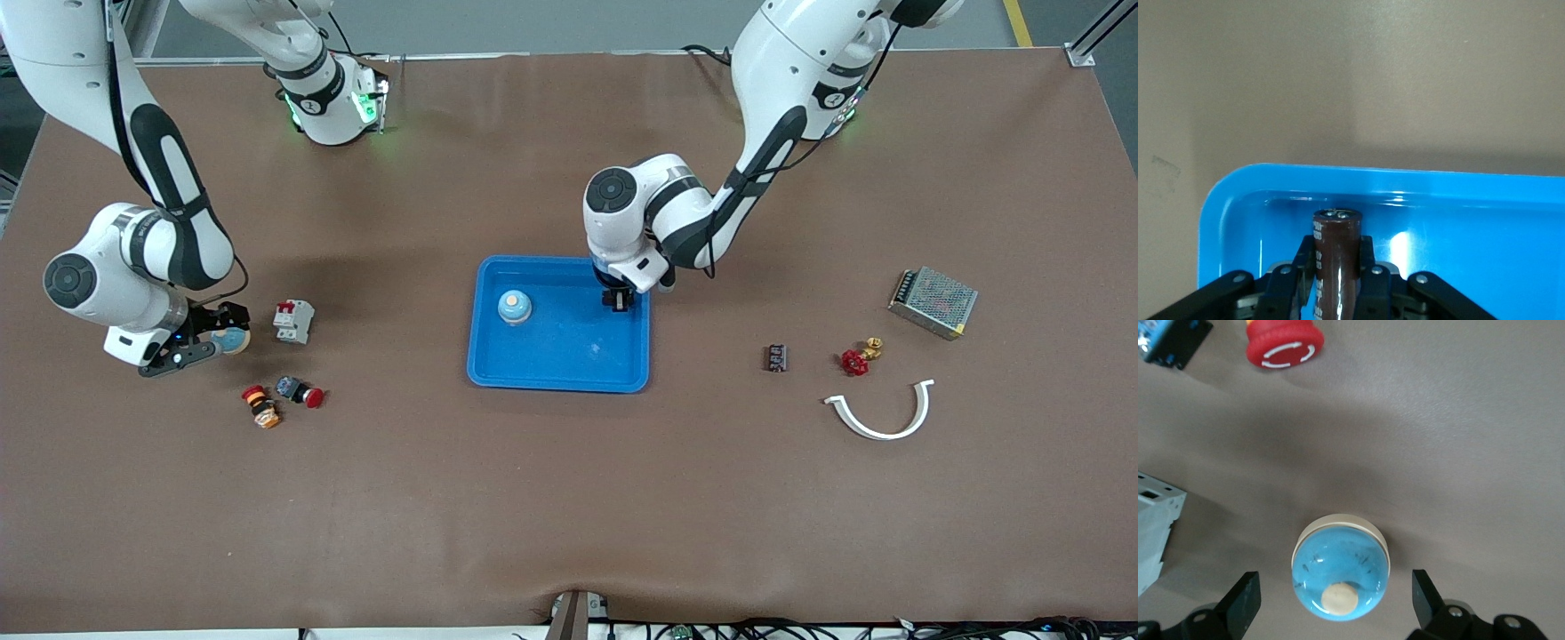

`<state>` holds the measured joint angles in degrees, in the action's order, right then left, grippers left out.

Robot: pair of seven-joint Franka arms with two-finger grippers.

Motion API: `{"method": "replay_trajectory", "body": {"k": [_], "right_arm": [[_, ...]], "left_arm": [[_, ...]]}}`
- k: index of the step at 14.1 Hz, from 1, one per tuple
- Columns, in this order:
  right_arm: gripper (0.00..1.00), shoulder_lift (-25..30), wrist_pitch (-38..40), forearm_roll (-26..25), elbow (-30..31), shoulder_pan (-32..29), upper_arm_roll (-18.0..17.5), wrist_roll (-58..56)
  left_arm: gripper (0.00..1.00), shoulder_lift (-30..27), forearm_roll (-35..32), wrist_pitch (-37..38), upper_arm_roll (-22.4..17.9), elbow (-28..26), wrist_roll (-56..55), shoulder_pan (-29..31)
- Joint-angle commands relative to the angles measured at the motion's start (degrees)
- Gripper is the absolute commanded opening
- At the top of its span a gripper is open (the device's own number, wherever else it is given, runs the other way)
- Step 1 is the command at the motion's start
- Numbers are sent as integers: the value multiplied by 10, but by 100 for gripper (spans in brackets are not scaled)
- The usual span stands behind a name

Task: Place electrolytic capacitor and blue bell in tray
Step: 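Grasp the second bell with the right gripper while the left gripper carries capacitor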

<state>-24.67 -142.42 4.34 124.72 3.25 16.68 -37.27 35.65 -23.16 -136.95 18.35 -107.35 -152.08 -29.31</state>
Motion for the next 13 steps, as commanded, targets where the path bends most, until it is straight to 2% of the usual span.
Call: {"method": "replay_trajectory", "body": {"k": [1, 8, 11, 12, 13], "right_arm": [[100, -5, -11, 21, 6, -16, -9, -35], [100, -19, -12, 34, 5, -18, -9, -38], [72, -20, -12, 34, 3, -18, -9, -37], [72, -20, -12, 34, 2, -18, -9, -37], [66, -20, -12, 35, 1, -18, -9, -37]], "left_arm": [[0, 19, -14, 25, -7, 38, -15, -17], [0, 23, -13, 31, -6, 50, -23, -27], [0, 35, -14, 31, -7, 58, -24, -31], [0, 38, -14, 31, -7, 62, -24, -31], [0, 41, -14, 31, -7, 63, -24, -31]]}}
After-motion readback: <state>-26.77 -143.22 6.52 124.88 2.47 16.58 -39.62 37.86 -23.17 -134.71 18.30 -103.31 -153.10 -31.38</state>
